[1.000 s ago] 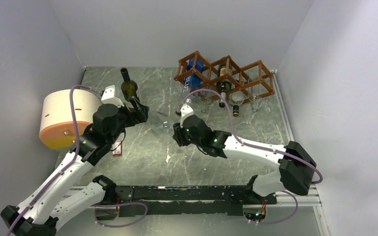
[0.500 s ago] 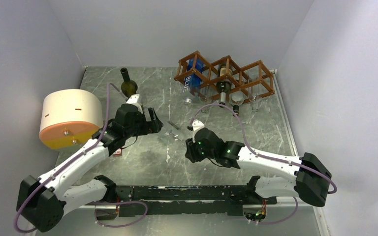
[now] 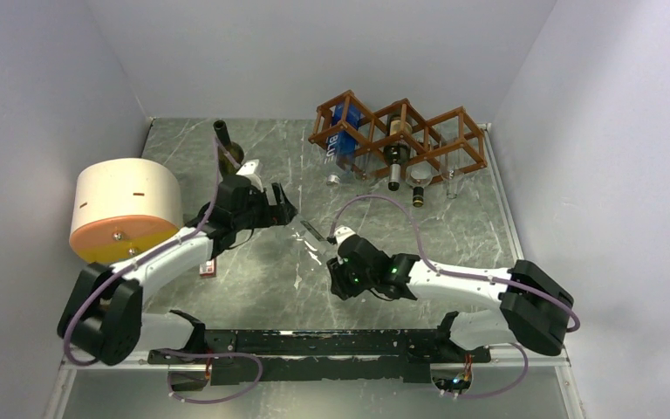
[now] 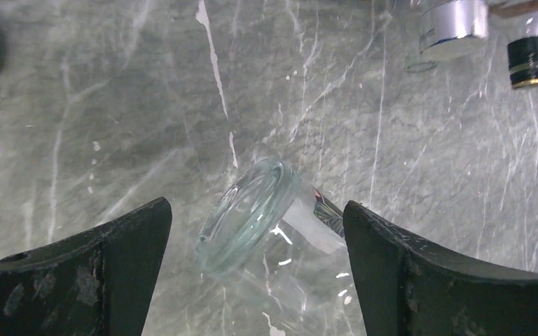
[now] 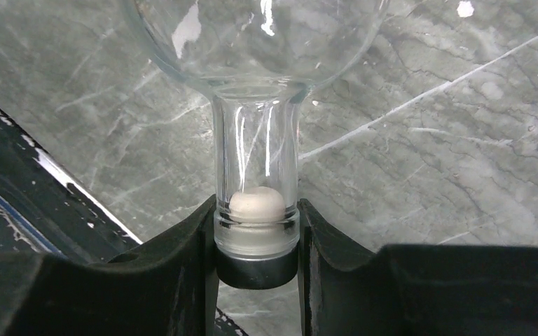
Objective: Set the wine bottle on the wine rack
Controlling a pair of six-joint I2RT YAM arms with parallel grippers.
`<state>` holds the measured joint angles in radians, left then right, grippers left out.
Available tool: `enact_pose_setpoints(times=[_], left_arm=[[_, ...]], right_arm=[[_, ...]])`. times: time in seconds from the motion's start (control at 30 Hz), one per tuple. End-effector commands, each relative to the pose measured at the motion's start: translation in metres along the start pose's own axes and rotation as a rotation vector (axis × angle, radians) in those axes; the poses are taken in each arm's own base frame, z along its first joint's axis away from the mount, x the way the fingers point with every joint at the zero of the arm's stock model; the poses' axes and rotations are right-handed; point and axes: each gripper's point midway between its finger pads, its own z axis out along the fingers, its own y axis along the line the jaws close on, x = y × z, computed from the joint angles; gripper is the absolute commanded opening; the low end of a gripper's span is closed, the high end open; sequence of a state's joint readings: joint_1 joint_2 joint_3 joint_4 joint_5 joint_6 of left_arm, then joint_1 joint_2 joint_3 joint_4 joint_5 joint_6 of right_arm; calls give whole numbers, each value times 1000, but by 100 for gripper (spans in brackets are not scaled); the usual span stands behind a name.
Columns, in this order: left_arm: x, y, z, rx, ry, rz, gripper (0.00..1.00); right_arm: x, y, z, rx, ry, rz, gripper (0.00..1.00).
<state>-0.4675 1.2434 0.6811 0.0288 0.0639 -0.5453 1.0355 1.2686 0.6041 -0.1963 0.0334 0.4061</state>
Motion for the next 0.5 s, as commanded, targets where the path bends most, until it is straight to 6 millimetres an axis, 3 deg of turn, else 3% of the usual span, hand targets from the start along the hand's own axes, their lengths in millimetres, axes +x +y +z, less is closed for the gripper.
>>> enact_pose_setpoints(times=[0.0, 0.13, 0.47], left_arm=[[4, -13, 24, 115, 18, 44, 95], [21, -6, 33, 109, 77, 35, 92], [61, -11, 22, 204, 213, 37, 86]], right_arm=[[-1, 0, 8, 3, -13, -31, 0], [-2, -6, 10, 40, -14, -23, 1], [-6, -18, 19, 108, -30, -47, 29]])
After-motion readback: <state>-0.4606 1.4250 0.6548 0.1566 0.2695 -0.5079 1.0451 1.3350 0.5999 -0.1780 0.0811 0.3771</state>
